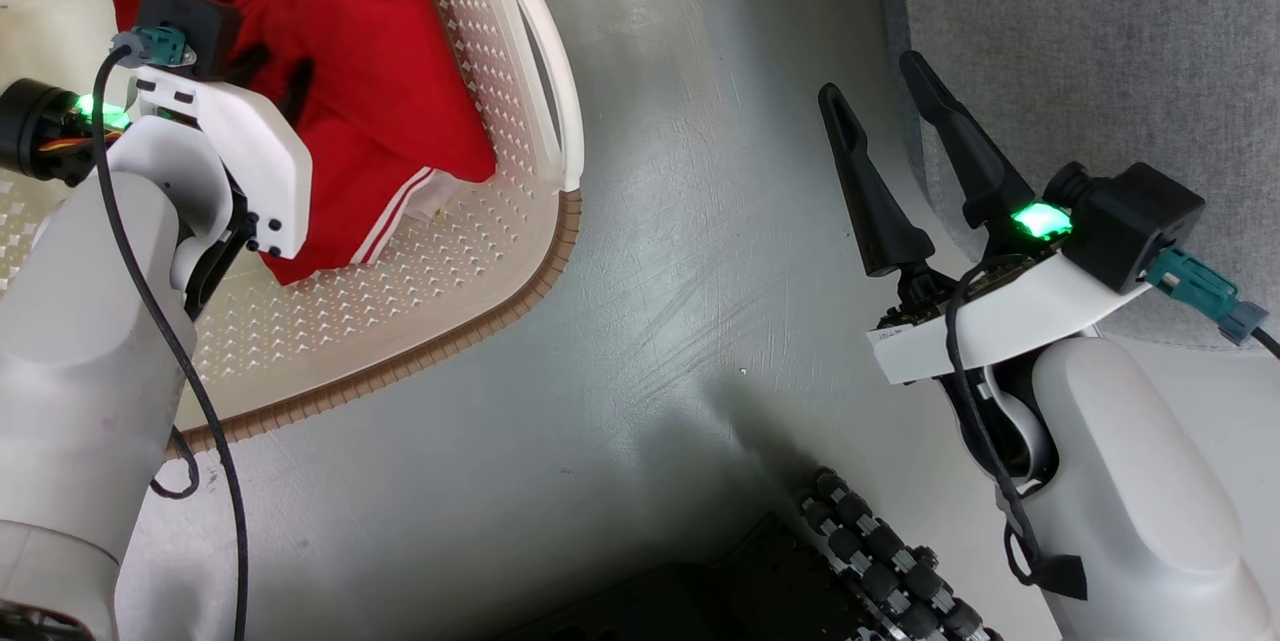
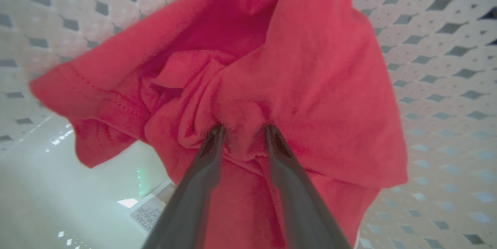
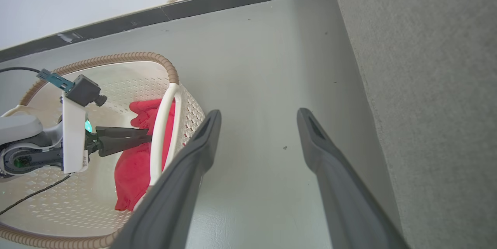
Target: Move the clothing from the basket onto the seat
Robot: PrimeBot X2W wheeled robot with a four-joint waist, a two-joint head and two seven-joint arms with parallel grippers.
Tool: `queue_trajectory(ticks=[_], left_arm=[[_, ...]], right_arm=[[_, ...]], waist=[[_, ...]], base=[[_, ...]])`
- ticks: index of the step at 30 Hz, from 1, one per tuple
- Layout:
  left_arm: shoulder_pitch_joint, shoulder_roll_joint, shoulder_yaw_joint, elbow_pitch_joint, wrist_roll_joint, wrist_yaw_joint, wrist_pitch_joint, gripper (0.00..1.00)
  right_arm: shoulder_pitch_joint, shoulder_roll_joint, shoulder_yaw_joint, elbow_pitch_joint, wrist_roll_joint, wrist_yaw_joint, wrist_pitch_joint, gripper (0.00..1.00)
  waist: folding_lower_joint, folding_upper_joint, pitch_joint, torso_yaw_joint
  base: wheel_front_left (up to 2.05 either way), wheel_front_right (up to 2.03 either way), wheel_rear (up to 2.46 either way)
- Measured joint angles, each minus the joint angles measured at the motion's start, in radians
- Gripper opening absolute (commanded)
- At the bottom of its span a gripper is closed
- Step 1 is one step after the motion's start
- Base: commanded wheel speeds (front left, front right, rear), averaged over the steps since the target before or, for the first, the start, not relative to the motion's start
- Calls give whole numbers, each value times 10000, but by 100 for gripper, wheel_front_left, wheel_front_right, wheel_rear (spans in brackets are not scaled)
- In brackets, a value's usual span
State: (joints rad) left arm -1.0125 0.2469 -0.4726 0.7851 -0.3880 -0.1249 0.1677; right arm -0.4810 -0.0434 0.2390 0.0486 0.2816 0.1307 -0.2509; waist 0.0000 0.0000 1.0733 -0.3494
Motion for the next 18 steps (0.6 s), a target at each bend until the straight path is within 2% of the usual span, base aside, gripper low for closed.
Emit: queue_trajectory(ticks=[2, 4, 5, 6, 18], left_arm=[[-35, 0, 2, 52, 15, 0, 0, 40], [-35, -13, 2, 96, 15, 0, -4, 18], [-35, -25, 2, 119, 15, 0, -8, 14], [-35, -36, 4, 138, 13, 0, -12, 0], [-33, -253, 280, 142, -454, -6, -704, 0]], right_arm=[[-1, 0, 4, -2, 0, 0, 0, 100], [-3, 0, 2, -2, 0, 0, 0, 100], [-3, 0, -2, 0, 0, 0, 0, 100], [-5, 0, -2, 0, 0, 0, 0, 100], [-325, 0, -176, 27, -10, 0, 0, 100]], waist=[[0, 0, 2, -4], [0, 0, -3, -7], [0, 0, -9, -7], [0, 0, -17, -8], [0, 0, -228, 160]], base=[[0, 0, 0], [0, 0, 0], [0, 0, 0], [0, 0, 0], [0, 0, 0]])
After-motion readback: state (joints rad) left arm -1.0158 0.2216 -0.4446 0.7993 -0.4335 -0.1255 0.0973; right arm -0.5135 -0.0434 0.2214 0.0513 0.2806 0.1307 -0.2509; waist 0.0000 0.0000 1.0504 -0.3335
